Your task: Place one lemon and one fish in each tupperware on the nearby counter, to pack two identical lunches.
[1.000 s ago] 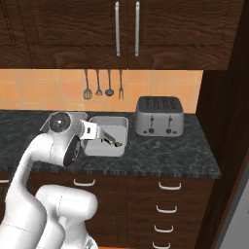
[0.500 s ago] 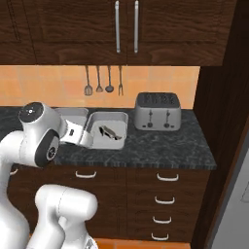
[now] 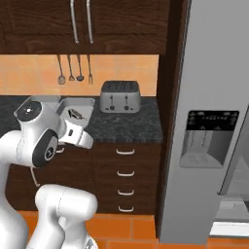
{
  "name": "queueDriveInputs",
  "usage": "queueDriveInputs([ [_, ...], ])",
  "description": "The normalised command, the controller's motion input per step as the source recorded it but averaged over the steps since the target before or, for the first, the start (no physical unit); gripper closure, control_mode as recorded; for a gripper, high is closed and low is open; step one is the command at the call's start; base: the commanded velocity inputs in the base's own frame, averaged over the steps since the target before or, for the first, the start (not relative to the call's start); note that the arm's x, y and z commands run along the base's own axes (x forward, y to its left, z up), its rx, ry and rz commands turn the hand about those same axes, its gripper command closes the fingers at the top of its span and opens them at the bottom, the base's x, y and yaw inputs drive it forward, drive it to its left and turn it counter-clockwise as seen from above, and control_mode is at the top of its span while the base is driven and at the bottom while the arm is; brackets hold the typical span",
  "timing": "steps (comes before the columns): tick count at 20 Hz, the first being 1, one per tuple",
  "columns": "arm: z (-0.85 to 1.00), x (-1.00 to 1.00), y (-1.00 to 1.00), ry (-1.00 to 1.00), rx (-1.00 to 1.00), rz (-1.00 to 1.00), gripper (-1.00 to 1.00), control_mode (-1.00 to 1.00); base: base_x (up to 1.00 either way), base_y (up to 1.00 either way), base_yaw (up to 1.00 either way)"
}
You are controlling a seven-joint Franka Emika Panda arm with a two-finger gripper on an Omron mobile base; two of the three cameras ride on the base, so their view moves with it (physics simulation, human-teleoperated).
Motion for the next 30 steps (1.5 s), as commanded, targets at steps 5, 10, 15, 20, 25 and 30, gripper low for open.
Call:
queueDriveInputs([
  [5,0.00,0.00,0.00,0.00,0.00,0.00,-1.00,1.00,0.01,-1.00,0.00],
  [10,0.00,0.00,0.00,0.00,0.00,0.00,-1.00,1.00,0.04,-1.00,0.06],
  [15,0.00,0.00,0.00,0.00,0.00,0.00,-1.00,1.00,0.06,-1.00,0.09],
  [20,0.00,0.00,0.00,0.00,0.00,0.00,-1.00,1.00,0.10,-1.00,0.13],
  [25,0.00,0.00,0.00,0.00,0.00,0.00,-1.00,1.00,0.31,-0.76,0.13],
  [30,0.00,0.00,0.00,0.00,0.00,0.00,-1.00,1.00,0.54,-0.13,0.05],
])
